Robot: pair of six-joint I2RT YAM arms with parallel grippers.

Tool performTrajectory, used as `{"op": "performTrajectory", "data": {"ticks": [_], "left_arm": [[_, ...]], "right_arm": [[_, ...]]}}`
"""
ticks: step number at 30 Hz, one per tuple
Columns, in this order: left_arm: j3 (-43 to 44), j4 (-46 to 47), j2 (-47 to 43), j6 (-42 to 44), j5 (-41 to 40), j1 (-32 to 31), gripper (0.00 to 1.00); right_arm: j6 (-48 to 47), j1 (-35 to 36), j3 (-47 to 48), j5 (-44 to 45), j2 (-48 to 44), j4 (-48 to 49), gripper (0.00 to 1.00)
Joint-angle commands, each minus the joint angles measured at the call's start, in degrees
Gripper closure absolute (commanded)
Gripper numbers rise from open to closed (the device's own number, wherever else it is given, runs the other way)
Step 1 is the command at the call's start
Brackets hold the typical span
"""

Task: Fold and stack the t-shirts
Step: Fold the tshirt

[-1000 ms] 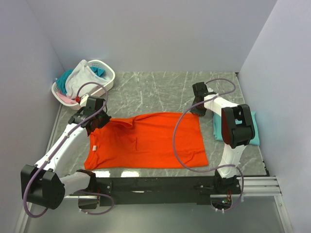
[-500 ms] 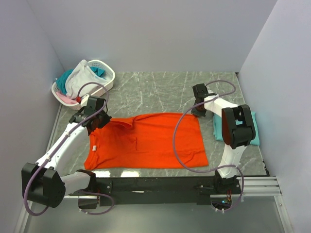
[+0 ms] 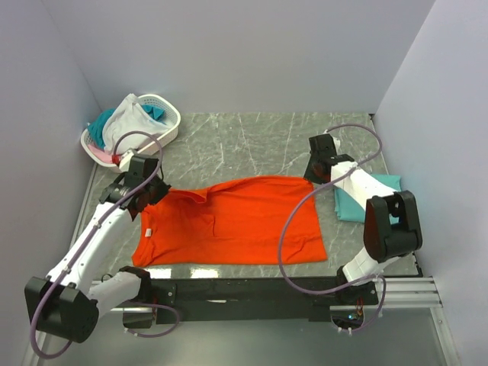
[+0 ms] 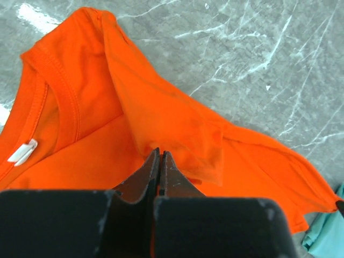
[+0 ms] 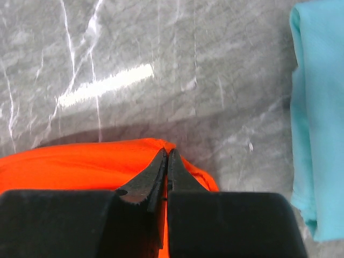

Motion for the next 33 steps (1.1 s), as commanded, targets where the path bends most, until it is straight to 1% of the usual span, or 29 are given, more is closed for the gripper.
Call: {"op": "performTrajectory", "data": {"ticks": [1,11,21,28,33], "left_arm": [[-0.11,-2.72,-3.74,-1.71,-1.34,-0.14,0.99],[-2.13,-7.99,-9.55,-4.26,-3.01,-0.22,0.99],[-3.01,-13.7,-15.7,-7.95,-4.06,-0.14,0.99],[-2.57,-20.81,-18.17,-12.77,-2.92,-0.22,0.99],[-1.17,-29.52,-20.62,-15.07,-3.09,-0.22,0.99]], "right_arm": [[-1.47,0.76,-2.21,0.55,-4.85,0.74,1.0],[-2.7,1.11,-7.48,2.13,-14.35,-1.81,1.0],[-4.02,1.02,-9.68,0.47,-17.69,-2.25,1.0],[-5.42,1.02,-10.3,-1.65,-18.49,-1.72,1.0],[-5.95,1.11,-9.86,-3.05,-18.92,-1.64,1.0]]}}
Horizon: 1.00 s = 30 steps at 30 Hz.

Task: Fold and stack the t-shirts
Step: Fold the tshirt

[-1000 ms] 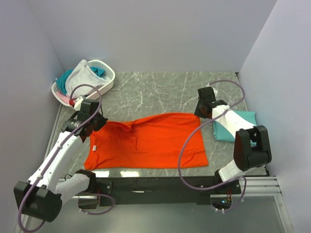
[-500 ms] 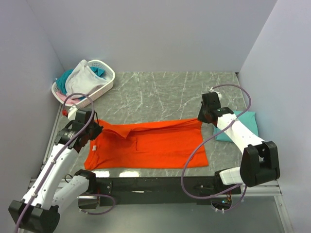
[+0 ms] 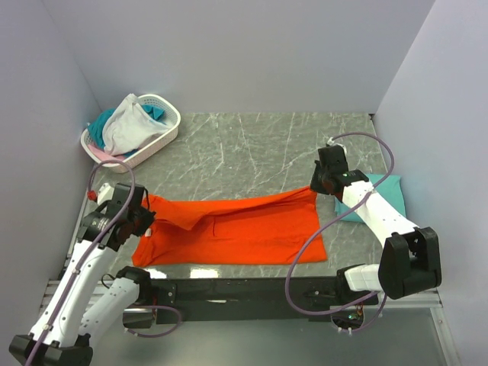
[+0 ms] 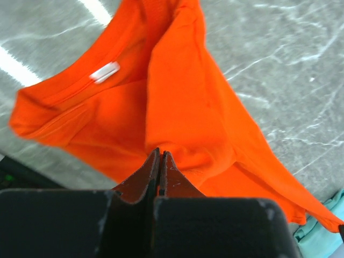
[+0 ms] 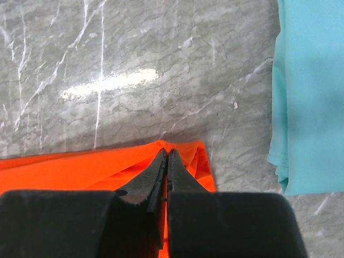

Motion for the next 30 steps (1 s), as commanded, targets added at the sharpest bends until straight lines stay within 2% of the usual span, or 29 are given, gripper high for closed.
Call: {"op": "performTrajectory", "data": {"ticks": [1,10,14,18,23,27,29,30], "left_arm": [[1.98,-7.75,-2.64,-3.13,-1.06,-0.27,0.99],[-2.84,-8.29,-6.07,-2.61,5.08,-0.18,0.99],[-4.52,-10.39,-6.6,-3.4,5.44,-0.18,0.99],[-4.87,-9.87,-7.39,-2.79,5.79,-0.18,0.92],[-5.14,-9.87,-6.69,-2.7,6.32,-0.18,0.91],[-4.79,-10.05,-6.51,-2.17,6.14,-0.18,0.86],[-4.7,-9.96,-6.6,-1.73,6.4,-0.18,0.8],[-4.52,-10.39,-6.77,-1.3,6.84,-0.18,0.74]], "right_arm": [[-1.38,0.35,-0.2,-0.71,-2.14,0.66,1.0],[-1.47,0.35,-2.21,-1.33,-2.84,0.4,1.0],[-1.3,0.43,-4.5,-1.5,-4.16,0.31,1.0],[-0.07,0.43,-7.57,-1.33,-5.47,0.31,1.0],[3.09,0.43,-11.97,-0.72,-8.46,-0.65,1.0],[5.73,0.43,-13.56,-0.54,-9.43,-2.85,0.91],[6.08,0.43,-13.91,-0.54,-9.52,-3.64,0.83],[6.43,0.43,-13.82,-0.02,-9.78,-4.08,0.76]]}}
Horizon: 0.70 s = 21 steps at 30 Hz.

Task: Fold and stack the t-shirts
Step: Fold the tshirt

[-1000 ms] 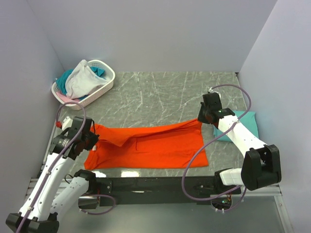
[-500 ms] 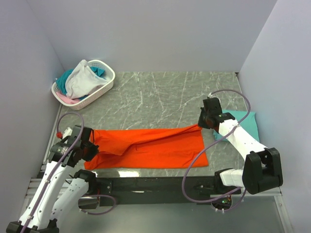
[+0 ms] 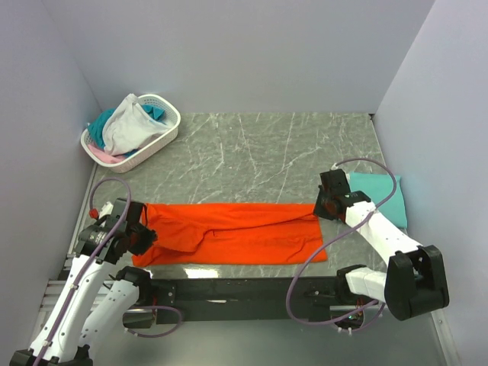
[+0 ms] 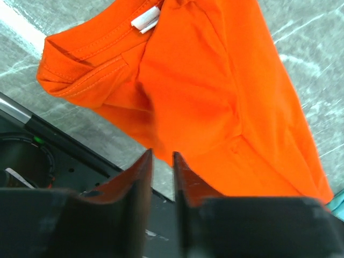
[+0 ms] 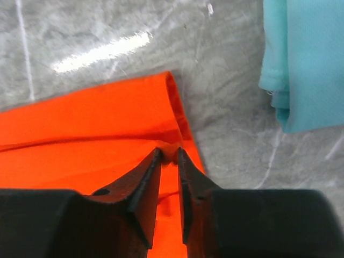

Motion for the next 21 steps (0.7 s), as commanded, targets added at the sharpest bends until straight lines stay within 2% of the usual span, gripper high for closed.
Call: {"op": "performTrajectory", "data": {"ticks": [1,2,3,5,8,9,10,11,12,14,16,19,21], "left_arm": [[1.27,-1.2,-0.28,1.13,1.51,-0.14,0.7],[1.71,-1.89,-0.72,1.22,1.6,-0.14,0.66],[2.15,-2.68,-1.16,1.31,1.6,-0.22,0.55],[3.38,-4.71,-2.56,1.31,0.81,-0.22,0.48],[4.0,-3.76,-4.14,1.83,1.15,-0.22,0.3],[3.91,-2.44,-4.24,2.97,1.86,-0.14,0.14],[3.56,-1.04,-4.15,3.68,3.69,-0.22,0.05],[3.21,2.37,-3.54,4.12,3.97,-0.14,0.01],[2.68,4.06,-2.93,4.82,4.15,-0.14,0.01],[2.24,9.92,-0.13,6.14,4.59,-0.22,0.01],[1.89,13.9,2.51,8.25,5.2,-0.14,0.01],[0.57,21.72,8.49,9.66,4.94,-0.14,0.0],[-0.48,26.45,13.93,9.66,5.11,-0.14,0.0]], "right_arm": [[2.07,0.41,0.14,2.11,-2.05,-2.25,0.72],[2.15,0.41,0.41,2.72,-2.4,-3.21,0.71],[2.5,0.41,0.76,3.25,-3.62,-3.91,0.69],[2.51,0.5,1.82,4.13,-5.38,-5.32,0.61],[2.07,0.32,3.48,2.82,-10.03,-5.85,0.53],[1.2,0.41,4.01,1.6,-12.22,-5.68,0.48],[0.41,0.32,4.8,0.11,-13.37,-5.24,0.46],[-1.26,0.32,5.07,-4.09,-14.34,-3.94,0.4],[-2.06,0.41,5.24,-6.3,-15.83,-2.97,0.28],[-3.81,0.76,5.42,-13.66,-16.72,0.1,0.24],[-4.7,2.94,5.77,-16.42,-16.47,2.04,0.22],[-5.14,7.08,7.0,-13.02,-13.84,2.41,0.21],[-4.27,10.69,7.79,-9.86,-10.33,2.32,0.16]]}}
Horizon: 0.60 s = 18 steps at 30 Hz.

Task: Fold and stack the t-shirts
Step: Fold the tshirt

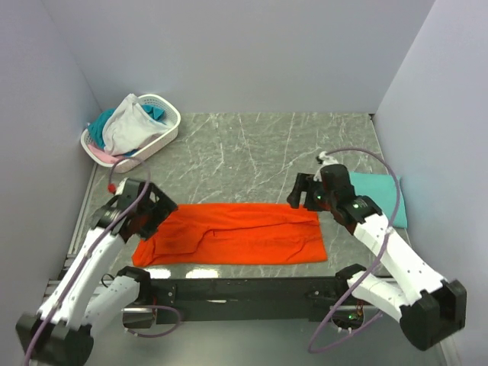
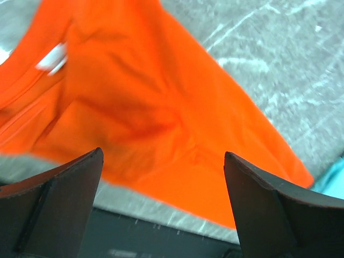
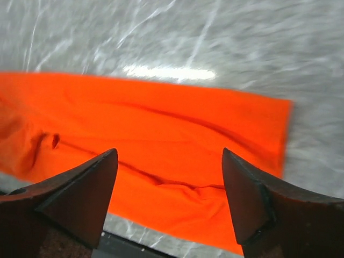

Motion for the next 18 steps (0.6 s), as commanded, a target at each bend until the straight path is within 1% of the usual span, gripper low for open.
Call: {"op": "performTrajectory", "data": {"ticks": [1,3,6,11,14,18], "left_arm": [[-1.82,12.38,6.58,2.62,1.55,-0.03,0.0],[-3.48,16.76,11.33,3.06,2.43,-0.03,0.01],[-5.59,20.82,17.04,3.33,2.61,0.15,0.01],[-7.97,24.78,24.51,3.67,2.26,1.2,0.01],[-8.67,25.05,26.72,3.94,0.94,2.26,0.01],[-9.55,26.1,27.95,4.91,0.76,3.75,0.01]], "right_arm": [[-0.66,4.03,3.29,0.76,4.96,2.82,0.15],[0.05,4.29,2.6,0.49,8.83,4.22,0.13],[0.22,4.29,3.73,3.47,15.51,4.14,0.12],[0.05,4.29,4.08,3.22,24.64,5.37,0.12],[0.14,4.29,3.56,2.96,27.29,5.64,0.12],[0.58,4.29,0.41,2.78,27.39,4.06,0.12]]}}
